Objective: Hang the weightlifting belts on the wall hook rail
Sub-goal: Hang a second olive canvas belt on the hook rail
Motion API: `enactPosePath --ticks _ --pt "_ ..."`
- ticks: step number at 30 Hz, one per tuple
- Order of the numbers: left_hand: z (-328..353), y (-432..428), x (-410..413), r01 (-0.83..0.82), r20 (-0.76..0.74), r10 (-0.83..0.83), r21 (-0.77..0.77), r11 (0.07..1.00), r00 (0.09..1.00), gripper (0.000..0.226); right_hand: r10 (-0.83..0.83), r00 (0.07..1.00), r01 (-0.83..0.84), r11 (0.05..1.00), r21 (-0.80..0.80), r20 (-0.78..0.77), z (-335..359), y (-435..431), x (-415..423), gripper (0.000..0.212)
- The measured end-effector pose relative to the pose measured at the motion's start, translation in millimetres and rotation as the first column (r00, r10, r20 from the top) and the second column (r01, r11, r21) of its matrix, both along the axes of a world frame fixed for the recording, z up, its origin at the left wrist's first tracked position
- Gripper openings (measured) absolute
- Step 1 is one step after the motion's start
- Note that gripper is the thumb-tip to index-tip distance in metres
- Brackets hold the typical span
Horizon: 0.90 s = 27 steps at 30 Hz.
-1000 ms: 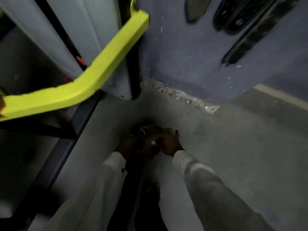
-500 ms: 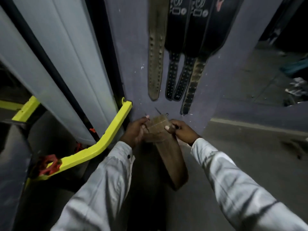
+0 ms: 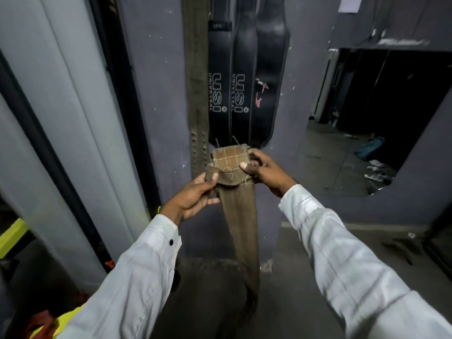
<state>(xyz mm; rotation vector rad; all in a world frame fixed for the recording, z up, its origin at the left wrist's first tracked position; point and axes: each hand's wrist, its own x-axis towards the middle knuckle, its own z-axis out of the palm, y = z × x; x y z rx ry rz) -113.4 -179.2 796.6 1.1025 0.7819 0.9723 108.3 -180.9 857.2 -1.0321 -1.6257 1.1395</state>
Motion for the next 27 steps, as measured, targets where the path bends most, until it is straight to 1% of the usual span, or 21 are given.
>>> enactPosePath --ticks 1,3,4,6,8,10,12,13,15,17,18,20,22,23,25,26,27 --pt "12 0 6 0.011 -0.022 -0.01 0.055 0.998 1.0 0.03 -0.01 1.0 0.01 0.999 0.03 -0.006 15 -1 3 0.017" --pt "40 -1 18 -0.054 -0.07 0.067 0.178 0.983 0.995 0.028 -0.026 0.999 0.029 0.996 0.086 -0.035 40 -3 4 0.017" --pt "54 1 24 -0.108 -0.05 0.123 0.231 0.967 0.991 0.029 -0.045 0.997 0.052 0.992 0.114 -0.062 53 -3 2 0.018" --pt "81 7 32 -0.238 0.049 0.234 0.287 0.928 0.971 0.033 -0.091 0.983 0.118 0.979 0.166 -0.157 75 -2 -4 0.018" --pt "108 15 36 -0.335 0.151 0.303 0.286 0.898 0.941 0.036 -0.166 0.964 0.213 0.95 0.229 -0.205 91 -2 -12 0.016" --pt "129 18 39 -0.386 0.229 0.328 0.292 0.875 0.916 0.034 -0.235 0.96 0.268 0.927 0.264 -0.152 93 -1 -19 0.023" --pt "144 21 40 -0.414 0.264 0.339 0.325 0.85 0.903 0.029 -0.233 0.972 0.234 0.926 0.295 -0.039 83 0 -24 0.027" --pt "149 22 39 -0.411 0.268 0.331 0.348 0.843 0.905 0.028 -0.232 0.972 0.225 0.919 0.323 -0.015 79 0 -27 0.026" --pt "157 21 34 -0.358 0.252 0.274 0.403 0.842 0.928 0.028 -0.267 0.963 0.26 0.883 0.391 -0.038 81 3 -31 0.022" --pt "159 17 28 -0.312 0.219 0.236 0.445 0.84 0.947 0.025 -0.287 0.956 0.285 0.859 0.426 -0.063 93 5 -37 0.022" --pt "161 16 27 -0.32 0.214 0.246 0.456 0.831 0.945 0.022 -0.277 0.959 0.278 0.861 0.427 -0.066 98 7 -40 0.023" --pt "166 16 25 -0.397 0.256 0.31 0.46 0.794 0.916 0.019 -0.264 0.963 0.264 0.869 0.418 -0.058 104 10 -44 0.019" --pt "175 21 23 -0.476 0.304 0.37 0.47 0.743 0.878 0.016 -0.298 0.954 0.269 0.865 0.424 0.003 104 13 -50 0.023" --pt "179 24 22 -0.508 0.313 0.402 0.469 0.722 0.861 0.017 -0.346 0.935 0.28 0.853 0.441 0.074 100 15 -53 0.029" --pt "186 31 19 -0.558 0.325 0.454 0.449 0.698 0.829 0.015 -0.485 0.85 0.324 0.79 0.521 0.207 92 17 -62 0.034" --pt "188 34 20 -0.569 0.331 0.464 0.448 0.689 0.822 0.014 -0.539 0.813 0.352 0.756 0.552 0.22 90 18 -66 0.034" --pt "189 35 21 -0.573 0.333 0.467 0.456 0.681 0.819 0.013 -0.567 0.799 0.381 0.735 0.56 0.201 90 18 -69 0.033"
